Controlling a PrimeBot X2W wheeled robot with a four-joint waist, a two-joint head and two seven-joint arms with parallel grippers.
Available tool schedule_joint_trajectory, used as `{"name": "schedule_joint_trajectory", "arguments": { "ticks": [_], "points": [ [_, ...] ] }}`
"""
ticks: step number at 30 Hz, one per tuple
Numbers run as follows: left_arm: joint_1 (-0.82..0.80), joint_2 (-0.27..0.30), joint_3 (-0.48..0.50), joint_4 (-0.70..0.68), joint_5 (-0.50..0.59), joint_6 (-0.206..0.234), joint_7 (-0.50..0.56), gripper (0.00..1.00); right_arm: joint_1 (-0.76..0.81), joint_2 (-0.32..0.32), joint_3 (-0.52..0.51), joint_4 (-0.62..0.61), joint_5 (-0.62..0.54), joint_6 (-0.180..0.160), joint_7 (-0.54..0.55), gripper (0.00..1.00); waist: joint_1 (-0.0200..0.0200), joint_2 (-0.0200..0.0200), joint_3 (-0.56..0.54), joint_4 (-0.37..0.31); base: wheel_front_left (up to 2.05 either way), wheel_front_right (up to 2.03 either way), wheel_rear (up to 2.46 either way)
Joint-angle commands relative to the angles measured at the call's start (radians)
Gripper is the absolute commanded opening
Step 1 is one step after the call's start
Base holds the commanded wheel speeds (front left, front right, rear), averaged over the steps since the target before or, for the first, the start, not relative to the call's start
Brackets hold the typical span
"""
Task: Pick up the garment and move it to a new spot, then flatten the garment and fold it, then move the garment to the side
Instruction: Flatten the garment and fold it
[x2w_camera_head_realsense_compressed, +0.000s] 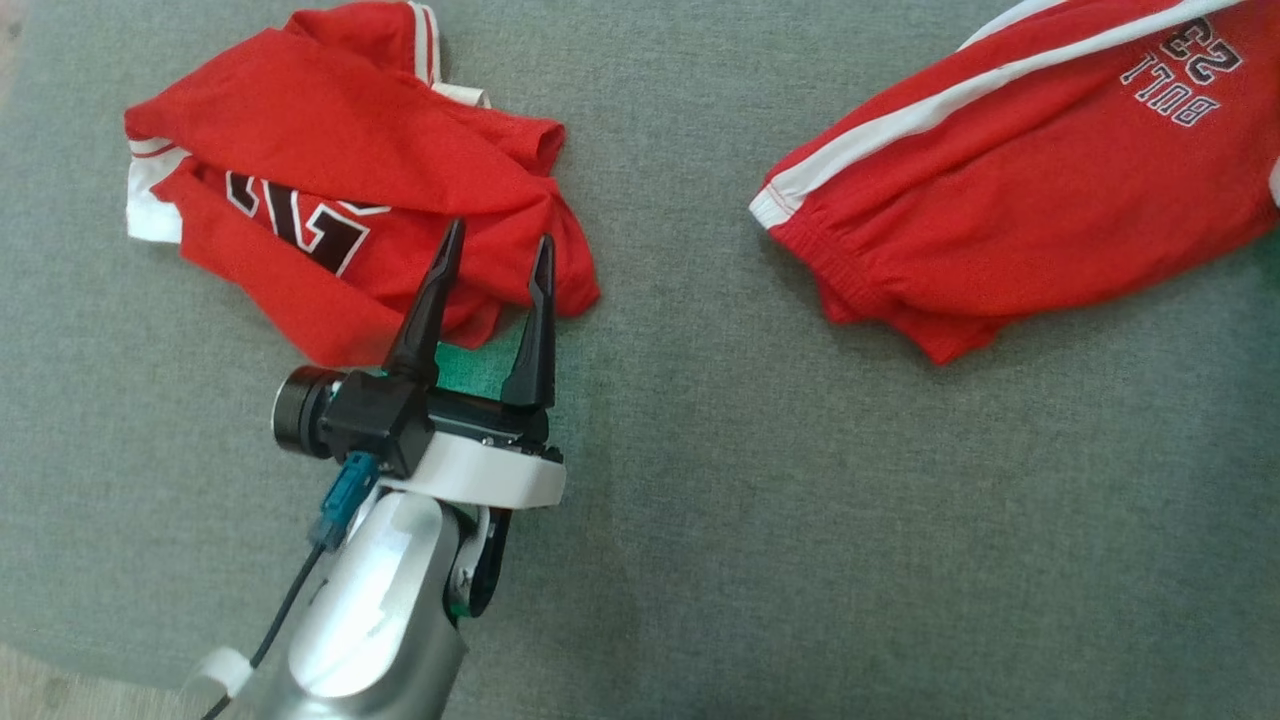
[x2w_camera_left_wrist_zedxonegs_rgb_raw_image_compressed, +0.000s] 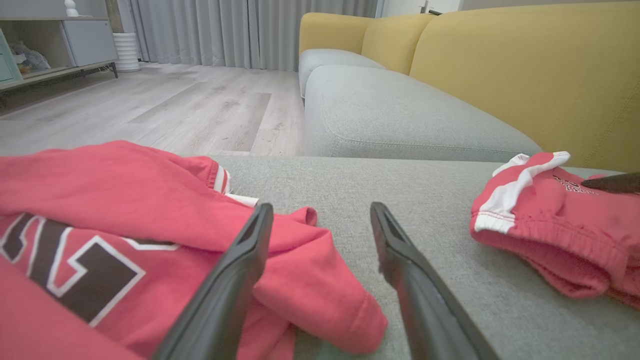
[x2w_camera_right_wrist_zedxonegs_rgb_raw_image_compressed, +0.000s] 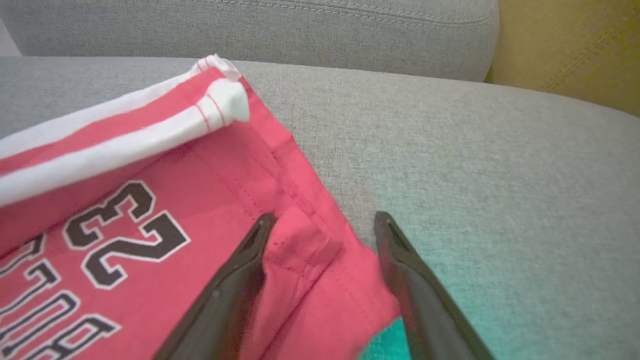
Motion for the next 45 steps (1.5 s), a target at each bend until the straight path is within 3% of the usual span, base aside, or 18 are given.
{"name": "schedule_joint_trajectory", "arguments": {
  "ticks": [1,5,6,8,20,29,38,45],
  "points": [
    [-0.019,0.005,0.025,-0.022,0.009,0.002,-0.008,1.00,-0.005,0.000,0.028,0.021,-0.001,-0.005,0.012,1.00,0.0000,0.0000,-0.001,-0.002,0.00,0.00,0.00],
    [-0.016,0.004,0.029,-0.016,0.012,0.004,-0.008,1.00,-0.013,0.017,0.073,0.077,0.036,-0.005,0.030,1.00,0.0000,0.0000,-0.011,-0.014,0.00,0.00,0.00],
    [-0.015,0.004,0.030,-0.015,0.013,0.004,-0.008,1.00,-0.015,0.020,0.090,0.092,0.051,-0.005,0.040,0.87,0.0000,0.0000,-0.013,-0.019,0.00,0.00,0.00],
    [-0.015,0.004,0.031,-0.013,0.016,0.003,-0.008,1.00,-0.022,0.016,0.117,0.104,0.083,-0.005,0.040,0.00,0.0000,0.0000,-0.018,-0.028,0.00,0.00,0.00],
    [0.014,0.004,0.054,-0.007,0.030,0.002,-0.008,1.00,0.021,-0.044,0.167,0.125,0.220,-0.005,-0.039,0.00,0.0000,0.0000,-0.088,-0.093,0.00,0.00,0.00],
    [0.053,0.003,0.050,-0.011,0.004,-0.009,-0.008,1.00,0.113,-0.131,0.049,0.184,0.221,-0.005,-0.098,0.00,0.0000,0.0000,-0.159,-0.138,0.00,0.00,0.00],
    [0.079,0.003,0.060,0.005,0.023,-0.009,-0.008,1.00,0.155,-0.097,-0.049,0.192,0.226,-0.005,-0.187,0.00,0.0000,0.0000,-0.192,-0.156,0.00,0.00,0.00],
    [0.091,0.003,0.077,0.018,0.034,-0.013,-0.008,1.00,0.153,-0.041,-0.047,0.162,0.247,-0.005,-0.241,0.00,0.0000,0.0000,-0.221,-0.157,0.00,0.00,0.00]
  ]
}}
